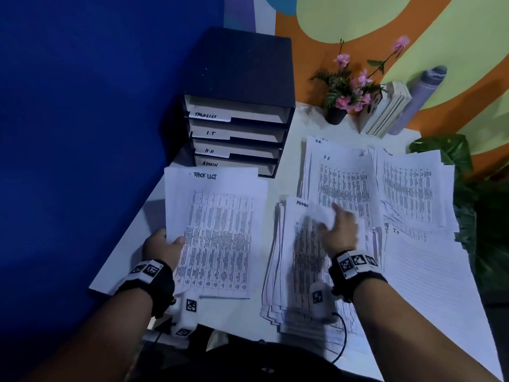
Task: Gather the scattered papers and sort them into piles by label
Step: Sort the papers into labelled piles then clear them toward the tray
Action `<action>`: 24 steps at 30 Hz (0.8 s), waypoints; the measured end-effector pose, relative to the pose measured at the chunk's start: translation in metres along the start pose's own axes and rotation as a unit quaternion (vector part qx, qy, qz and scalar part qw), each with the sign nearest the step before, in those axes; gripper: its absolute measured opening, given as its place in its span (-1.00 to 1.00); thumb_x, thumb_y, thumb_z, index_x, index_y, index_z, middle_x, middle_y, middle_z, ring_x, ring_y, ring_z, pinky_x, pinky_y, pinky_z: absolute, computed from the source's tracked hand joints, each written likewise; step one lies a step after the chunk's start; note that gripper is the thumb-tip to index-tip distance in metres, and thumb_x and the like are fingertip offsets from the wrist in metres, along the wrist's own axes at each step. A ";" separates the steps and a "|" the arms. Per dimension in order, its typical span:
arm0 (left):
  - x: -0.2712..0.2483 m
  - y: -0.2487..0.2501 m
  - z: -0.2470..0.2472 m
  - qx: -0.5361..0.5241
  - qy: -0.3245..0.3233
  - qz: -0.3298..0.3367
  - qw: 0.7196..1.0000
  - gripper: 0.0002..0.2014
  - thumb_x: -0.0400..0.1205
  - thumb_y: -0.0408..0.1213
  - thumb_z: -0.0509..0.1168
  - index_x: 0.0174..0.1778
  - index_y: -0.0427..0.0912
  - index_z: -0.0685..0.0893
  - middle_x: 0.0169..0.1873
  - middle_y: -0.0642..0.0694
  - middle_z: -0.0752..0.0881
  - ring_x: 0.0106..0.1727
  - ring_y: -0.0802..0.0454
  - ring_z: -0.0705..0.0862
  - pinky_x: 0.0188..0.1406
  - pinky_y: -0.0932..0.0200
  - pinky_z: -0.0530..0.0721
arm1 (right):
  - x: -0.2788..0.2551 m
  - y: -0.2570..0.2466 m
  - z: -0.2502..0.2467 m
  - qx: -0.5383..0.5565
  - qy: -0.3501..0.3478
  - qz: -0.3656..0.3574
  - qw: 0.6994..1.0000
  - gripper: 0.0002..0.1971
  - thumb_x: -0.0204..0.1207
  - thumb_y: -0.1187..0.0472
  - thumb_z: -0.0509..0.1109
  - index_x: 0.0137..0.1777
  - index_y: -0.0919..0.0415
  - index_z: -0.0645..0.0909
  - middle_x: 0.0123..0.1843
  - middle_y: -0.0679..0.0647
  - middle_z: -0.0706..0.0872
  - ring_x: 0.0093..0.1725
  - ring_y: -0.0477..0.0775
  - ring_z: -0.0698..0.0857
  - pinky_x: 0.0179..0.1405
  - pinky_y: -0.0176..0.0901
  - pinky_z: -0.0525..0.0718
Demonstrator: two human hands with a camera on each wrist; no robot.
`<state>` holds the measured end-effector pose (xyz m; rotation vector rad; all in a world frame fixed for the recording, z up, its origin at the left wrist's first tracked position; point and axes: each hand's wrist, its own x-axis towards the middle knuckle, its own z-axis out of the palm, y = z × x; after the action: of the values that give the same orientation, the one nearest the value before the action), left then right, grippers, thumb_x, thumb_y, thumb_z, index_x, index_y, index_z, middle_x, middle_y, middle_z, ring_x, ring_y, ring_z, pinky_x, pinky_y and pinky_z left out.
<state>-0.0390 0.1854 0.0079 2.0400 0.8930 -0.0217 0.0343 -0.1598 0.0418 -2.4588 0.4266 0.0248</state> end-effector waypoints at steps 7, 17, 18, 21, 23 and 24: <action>-0.015 0.010 0.001 -0.064 -0.042 0.029 0.997 -0.90 0.59 -0.25 0.41 -0.03 -0.15 0.68 -0.21 -0.08 0.72 -0.16 -0.05 0.65 -0.12 0.21 0.51 | -0.032 -0.046 0.045 0.196 -0.192 0.016 0.961 -0.81 0.54 0.09 0.45 -0.08 0.14 0.51 -0.24 0.02 0.61 -0.23 0.06 0.60 -0.19 -0.02 0.64; -0.006 0.001 -0.001 0.038 -0.069 0.041 0.996 -0.79 0.71 -0.24 0.17 0.02 -0.30 0.64 -0.14 -0.17 0.64 -0.11 -0.10 0.58 -0.09 0.18 0.44 | -0.028 -0.025 0.052 0.341 -0.201 0.091 0.914 -0.75 0.55 0.47 0.37 0.06 0.12 0.71 -0.15 0.13 0.78 -0.19 0.07 0.66 -0.14 -0.06 0.70; -0.007 0.002 0.002 0.047 -0.082 0.048 0.994 -0.79 0.71 -0.26 0.17 0.03 -0.30 0.65 -0.13 -0.16 0.64 -0.10 -0.10 0.58 -0.10 0.19 0.43 | -0.029 -0.027 0.054 0.348 -0.201 0.089 0.911 -0.73 0.54 0.50 0.36 0.05 0.14 0.72 -0.20 0.09 0.79 -0.25 0.03 0.66 -0.21 -0.10 0.68; -0.007 0.000 0.010 0.067 -0.114 0.057 0.990 -0.84 0.67 -0.36 0.18 0.00 -0.28 0.66 -0.12 -0.23 0.72 -0.12 -0.16 0.66 -0.20 0.16 0.54 | -0.034 -0.031 0.057 0.360 -0.193 0.075 0.910 -0.62 0.44 0.67 0.26 -0.31 0.18 0.66 -0.51 -0.05 0.67 -0.50 -0.06 0.49 -0.54 -0.31 0.47; -0.005 -0.003 0.012 0.107 -0.114 0.054 0.986 -0.92 0.60 -0.38 0.25 -0.14 -0.24 0.65 -0.13 -0.30 0.72 -0.11 -0.21 0.71 -0.19 0.12 0.62 | -0.035 -0.028 0.057 0.366 -0.187 0.075 0.908 -0.59 0.40 0.70 0.29 -0.45 0.19 0.60 -0.51 -0.03 0.69 -0.52 -0.08 0.55 -0.57 -0.33 0.51; -0.006 -0.003 0.011 0.144 -0.098 0.052 0.983 -0.97 0.56 -0.34 0.33 -0.18 -0.21 0.66 -0.04 -0.28 0.71 0.01 -0.21 0.71 -0.10 0.11 0.65 | -0.035 -0.026 0.057 0.366 -0.188 0.077 0.908 -0.62 0.40 0.69 0.30 -0.44 0.22 0.60 -0.49 -0.01 0.71 -0.51 -0.08 0.59 -0.56 -0.32 0.56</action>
<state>-0.0420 0.1751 0.0010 2.3021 0.6895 -0.3064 0.0142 -0.0959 0.0161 -1.6248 0.3677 0.3384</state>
